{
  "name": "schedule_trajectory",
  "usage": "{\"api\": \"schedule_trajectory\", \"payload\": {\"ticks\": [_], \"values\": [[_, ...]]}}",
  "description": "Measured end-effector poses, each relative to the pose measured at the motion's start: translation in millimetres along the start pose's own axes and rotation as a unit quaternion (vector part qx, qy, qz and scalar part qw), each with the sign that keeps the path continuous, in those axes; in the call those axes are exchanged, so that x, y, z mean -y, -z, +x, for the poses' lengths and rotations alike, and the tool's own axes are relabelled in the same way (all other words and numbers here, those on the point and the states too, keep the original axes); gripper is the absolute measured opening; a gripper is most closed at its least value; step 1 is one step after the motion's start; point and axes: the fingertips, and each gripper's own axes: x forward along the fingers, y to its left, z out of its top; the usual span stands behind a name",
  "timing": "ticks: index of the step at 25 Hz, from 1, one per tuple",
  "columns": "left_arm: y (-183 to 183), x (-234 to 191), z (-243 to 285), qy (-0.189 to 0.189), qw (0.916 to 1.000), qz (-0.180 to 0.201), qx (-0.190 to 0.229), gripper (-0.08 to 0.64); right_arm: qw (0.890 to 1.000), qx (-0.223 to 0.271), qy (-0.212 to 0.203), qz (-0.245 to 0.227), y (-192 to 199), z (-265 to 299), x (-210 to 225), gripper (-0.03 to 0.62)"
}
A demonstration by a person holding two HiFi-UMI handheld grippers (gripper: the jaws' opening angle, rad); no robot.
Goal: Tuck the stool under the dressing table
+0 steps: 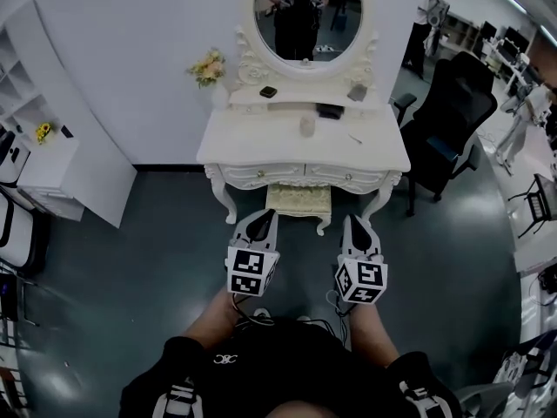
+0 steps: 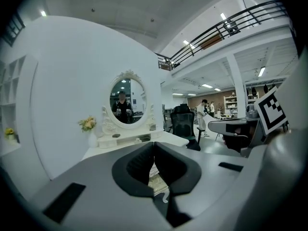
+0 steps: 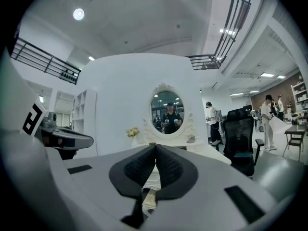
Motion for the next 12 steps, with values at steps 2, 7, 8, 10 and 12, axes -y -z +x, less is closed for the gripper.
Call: {"api": "schedule_trajectory", "payload": {"ticks": [2,7,8,10,12], "values": [[-4,-11,-9,-0.003,1.0,0.002,0.001,0.02,1.0,0.008,0.003,-0.002,-10,3,-8,0.012],[-2,-50,-22,-0.029,0.9995,-0.009,-0.007,0.02,1.0,0.02,-0.002,-0.013,-26,20,-30,0.012],[-3,-56,-25,-0.031,0.9994,-0.011,-0.009,0.02,1.0,0.019,-0.002,-0.015,-29,21,-35,0.012],[-4,-66,-31,-0.032,0.9993,-0.014,-0.011,0.02,1.0,0.019,-0.001,-0.016,-35,23,-44,0.012],[-7,-73,-35,-0.031,0.9993,-0.015,-0.01,0.02,1.0,0.019,-0.001,-0.016,-40,24,-51,0.012]]}}
